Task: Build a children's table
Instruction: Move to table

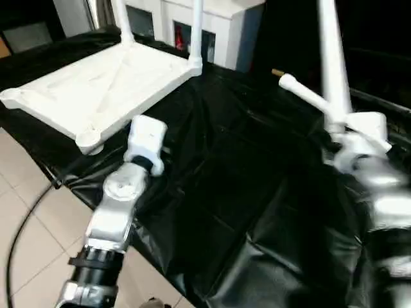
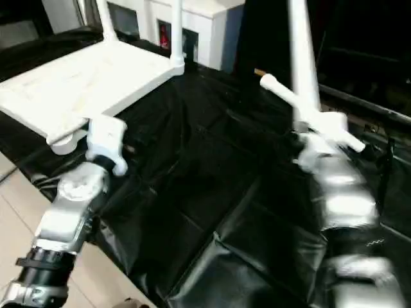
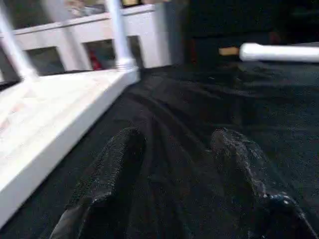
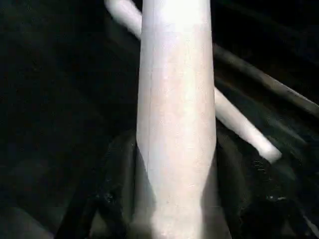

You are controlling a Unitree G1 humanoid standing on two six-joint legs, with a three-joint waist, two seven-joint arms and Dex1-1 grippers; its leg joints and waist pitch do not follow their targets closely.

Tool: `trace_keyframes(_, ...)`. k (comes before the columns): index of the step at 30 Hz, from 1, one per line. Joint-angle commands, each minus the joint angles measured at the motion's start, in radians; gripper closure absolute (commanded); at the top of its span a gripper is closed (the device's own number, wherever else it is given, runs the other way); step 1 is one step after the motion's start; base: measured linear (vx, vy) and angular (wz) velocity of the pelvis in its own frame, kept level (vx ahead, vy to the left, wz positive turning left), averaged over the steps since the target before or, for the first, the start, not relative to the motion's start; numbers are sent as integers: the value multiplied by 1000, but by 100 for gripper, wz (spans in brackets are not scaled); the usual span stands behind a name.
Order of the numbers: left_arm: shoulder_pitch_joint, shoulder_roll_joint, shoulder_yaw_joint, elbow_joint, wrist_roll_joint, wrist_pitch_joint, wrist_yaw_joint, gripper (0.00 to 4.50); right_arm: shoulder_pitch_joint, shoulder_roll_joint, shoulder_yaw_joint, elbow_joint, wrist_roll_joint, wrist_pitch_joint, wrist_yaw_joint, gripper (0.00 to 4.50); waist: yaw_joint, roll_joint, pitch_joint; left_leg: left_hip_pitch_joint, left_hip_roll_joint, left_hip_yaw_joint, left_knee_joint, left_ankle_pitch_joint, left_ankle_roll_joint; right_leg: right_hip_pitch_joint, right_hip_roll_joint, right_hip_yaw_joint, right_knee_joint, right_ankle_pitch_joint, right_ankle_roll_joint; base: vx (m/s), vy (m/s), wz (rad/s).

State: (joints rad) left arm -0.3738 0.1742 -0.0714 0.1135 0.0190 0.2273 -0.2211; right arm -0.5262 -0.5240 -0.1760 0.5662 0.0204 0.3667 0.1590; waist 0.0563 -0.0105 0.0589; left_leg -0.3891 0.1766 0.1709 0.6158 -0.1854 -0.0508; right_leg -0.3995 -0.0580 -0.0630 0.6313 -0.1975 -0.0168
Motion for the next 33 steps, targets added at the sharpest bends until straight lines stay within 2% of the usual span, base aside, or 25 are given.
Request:
trace_keyframes(1, 8, 10, -24, -27, -1, 22, -34, 186, -40, -75, 23, 71, -37, 13, 34, 257, -1, -11, -70, 11, 39, -10, -62, -151, 41, 54, -75, 48, -88, -172, -172, 0, 0, 0)
trace_keyframes(2, 9, 12, -26, -29, -3, 23, -39, 186, -46, -89, 28, 88, -41, 12, 41, 257, -4, -12, -71, 13, 39, -10, -60, -156, 44, 52, -74, 47, -89, -184, -178, 0, 0, 0)
trace_keyframes(4, 17, 17, -43, -46, -12, 36, -70, 186, -75, -178, 58, 182, -77, 2, 81, 257, -5, -15, -70, 14, 39, -9, -57, -163, 51, 52, -73, 46, -91, -202, -184, 0, 0, 0)
trace_keyframes(7, 30, 25, -66, -67, -12, 42, -105, 186, -108, -268, 100, 294, -147, -32, 129, 257, -6, -20, -67, 13, 38, -6, -54, -179, 57, 49, -72, 44, -97, -250, -179, 0, 0, 0)
trace_keyframes(12, 49, 46, -123, -98, -12, 52, -178, 186, -133, -356, 180, 430, -221, -100, 171, 257, -9, -23, -65, 10, 40, -7, -52, -186, 74, 47, -74, 41, -101, -281, -179, 0, 0, 0)
trace_keyframes(13, 55, 54, -136, -110, -12, 60, -197, 186, -133, -373, 197, 453, -231, -114, 182, 257, -14, -22, -66, 9, 41, -7, -51, -193, 78, 45, -73, 40, -101, -283, -186, 0, 0, 0)
trace_keyframes(15, 57, 58, -141, -117, -13, 65, -204, 186, -131, -383, 210, 464, -243, -120, 185, 257, -20, -24, -66, 5, 39, -6, -51, -190, 84, 48, -71, 39, -99, -270, -191, 0, 0, 0)
trace_keyframes(16, 62, 63, -146, -130, -15, 79, -216, 186, -133, -403, 236, 497, -281, -138, 183, 257, -20, -20, -66, 5, 39, -7, -50, -188, 83, 48, -71, 38, -98, -269, -193, 0, 0, 0)
trace_keyframes(19, 67, 66, -150, -142, -16, 89, -230, 186, -144, -417, 254, 533, -310, -152, 179, 257, -25, -22, -64, 7, 38, -5, -48, -206, 84, 46, -70, 37, -102, -292, -198, 0, 0, 0)
trace_keyframes(23, 70, 72, -161, -147, -15, 90, -244, 186, -167, -426, 283, 582, -345, -175, 172, 257, -31, -23, -64, 6, 39, -6, -47, -219, 84, 43, -69, 35, -104, -323, -188, 0, 0, 0)
trace_keyframes(26, 79, 78, -168, -172, -22, 104, -262, 186, -196, -431, 320, 634, -370, -203, 158, 257, -31, -22, -64, 8, 41, -6, -47, -224, 86, 40, -69, 35, -103, -320, -193, 0, 0, 0)
trace_keyframes(30, 83, 89, -173, -196, -39, 108, -293, 186, -206, -436, 341, 657, -399, -221, 149, 257, -30, -25, -64, 7, 41, -5, -47, -216, 88, 41, -69, 36, -100, -303, -198, 0, 0, 0)
trace_keyframes(33, 87, 98, -171, -221, -67, 111, -330, 186, -209, -441, 364, 676, -436, -254, 139, 257, -28, -23, -64, 7, 41, -4, -48, -215, 88, 41, -68, 37, -98, -292, -204, 0, 0, 0)
